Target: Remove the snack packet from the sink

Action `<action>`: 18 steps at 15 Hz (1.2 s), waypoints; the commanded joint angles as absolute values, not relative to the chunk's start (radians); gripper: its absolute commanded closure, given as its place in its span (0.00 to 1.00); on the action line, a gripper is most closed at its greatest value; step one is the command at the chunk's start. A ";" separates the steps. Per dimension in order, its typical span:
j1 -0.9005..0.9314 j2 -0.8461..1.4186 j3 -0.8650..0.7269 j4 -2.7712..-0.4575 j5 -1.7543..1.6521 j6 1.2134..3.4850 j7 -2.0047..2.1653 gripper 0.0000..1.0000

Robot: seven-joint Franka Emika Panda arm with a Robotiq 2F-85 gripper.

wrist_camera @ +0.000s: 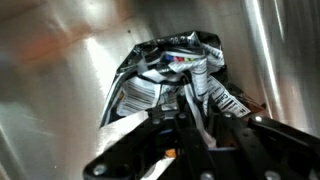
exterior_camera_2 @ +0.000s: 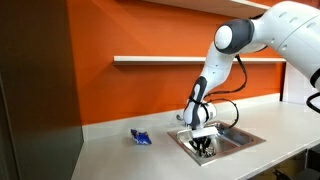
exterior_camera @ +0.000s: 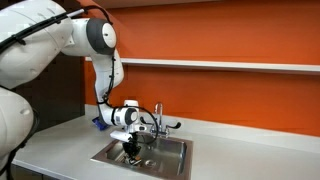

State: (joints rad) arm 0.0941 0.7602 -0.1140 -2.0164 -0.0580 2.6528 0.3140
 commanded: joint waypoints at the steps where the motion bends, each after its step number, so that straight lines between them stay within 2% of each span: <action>1: 0.084 0.787 -0.107 -1.985 -0.034 2.644 0.289 1.00; 18: 0.154 0.682 -0.164 -1.996 -0.061 2.612 0.344 0.98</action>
State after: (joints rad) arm 0.1242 0.7340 -0.1390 -1.9788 -0.0537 2.6499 0.3153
